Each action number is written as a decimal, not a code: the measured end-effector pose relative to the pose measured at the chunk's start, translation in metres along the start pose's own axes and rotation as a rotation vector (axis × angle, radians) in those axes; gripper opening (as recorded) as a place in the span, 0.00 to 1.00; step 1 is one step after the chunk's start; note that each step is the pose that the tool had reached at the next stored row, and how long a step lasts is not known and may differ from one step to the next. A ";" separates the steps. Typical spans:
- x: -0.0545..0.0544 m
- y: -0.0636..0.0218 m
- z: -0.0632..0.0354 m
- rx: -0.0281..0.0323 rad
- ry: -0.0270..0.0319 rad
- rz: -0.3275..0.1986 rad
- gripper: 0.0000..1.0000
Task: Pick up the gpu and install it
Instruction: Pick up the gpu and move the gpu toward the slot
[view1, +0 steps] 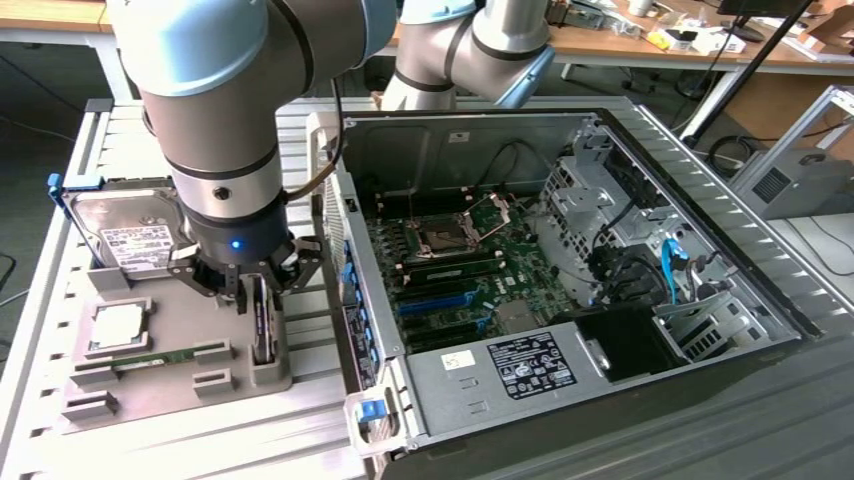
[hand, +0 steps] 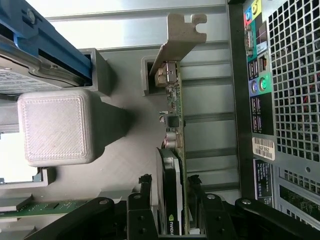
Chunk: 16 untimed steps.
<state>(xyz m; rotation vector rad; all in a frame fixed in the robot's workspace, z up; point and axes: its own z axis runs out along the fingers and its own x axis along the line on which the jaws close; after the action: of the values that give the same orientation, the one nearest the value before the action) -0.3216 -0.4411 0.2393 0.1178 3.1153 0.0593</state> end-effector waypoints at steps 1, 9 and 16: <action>0.000 0.0000 0.0000 0.0000 0.0000 0.000 0.42; -0.001 0.0000 0.0001 0.0000 0.0009 0.000 0.42; -0.001 0.0000 0.0002 0.0000 0.0008 0.000 0.34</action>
<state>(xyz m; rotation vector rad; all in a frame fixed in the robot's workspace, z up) -0.3208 -0.4412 0.2392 0.1179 3.1161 0.0595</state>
